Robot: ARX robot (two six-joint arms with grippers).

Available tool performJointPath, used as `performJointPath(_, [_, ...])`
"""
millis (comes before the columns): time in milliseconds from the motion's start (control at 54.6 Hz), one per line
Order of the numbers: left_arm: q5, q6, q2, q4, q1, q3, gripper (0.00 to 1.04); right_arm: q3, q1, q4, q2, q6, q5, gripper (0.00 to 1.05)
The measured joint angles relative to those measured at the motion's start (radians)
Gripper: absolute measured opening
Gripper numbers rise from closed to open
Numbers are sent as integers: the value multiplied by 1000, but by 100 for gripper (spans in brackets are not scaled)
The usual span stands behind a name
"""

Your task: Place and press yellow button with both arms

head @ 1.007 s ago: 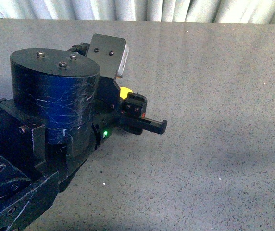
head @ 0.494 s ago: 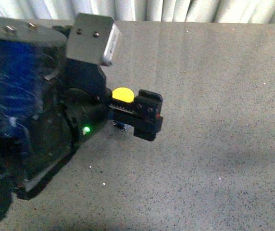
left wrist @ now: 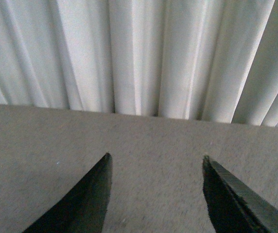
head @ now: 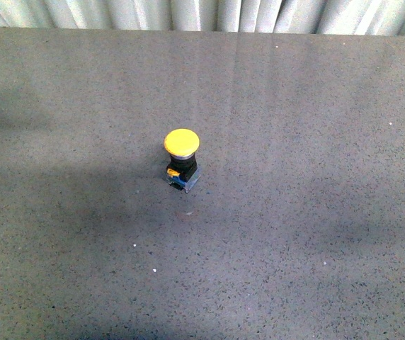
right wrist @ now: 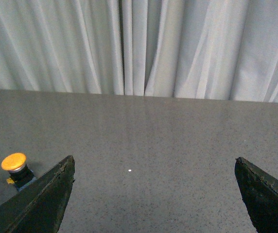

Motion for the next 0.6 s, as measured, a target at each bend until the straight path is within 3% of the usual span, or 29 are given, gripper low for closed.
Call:
performJointPath(165, [43,18,-163,-39,35,-140,14,0,0,0,0,0,0,96])
performJointPath(256, [55,18,-230,-67,43,-178,1,0,0,0,0,0,0,96])
performJointPath(348, [79,22,-293,-99,63,-210,1,0,0,0,0,0,0,96])
performJointPath(458, [118,23,-369,-145,113,-245,1,127,25,-236,227,60,201,96])
performJointPath(513, [120,23,-411,-169,119,-257,1,185,3,-192,401,37,208,96])
performJointPath(604, [127,23,-482,-219,119,-280,1,287,-10,12,687,-48,132,96])
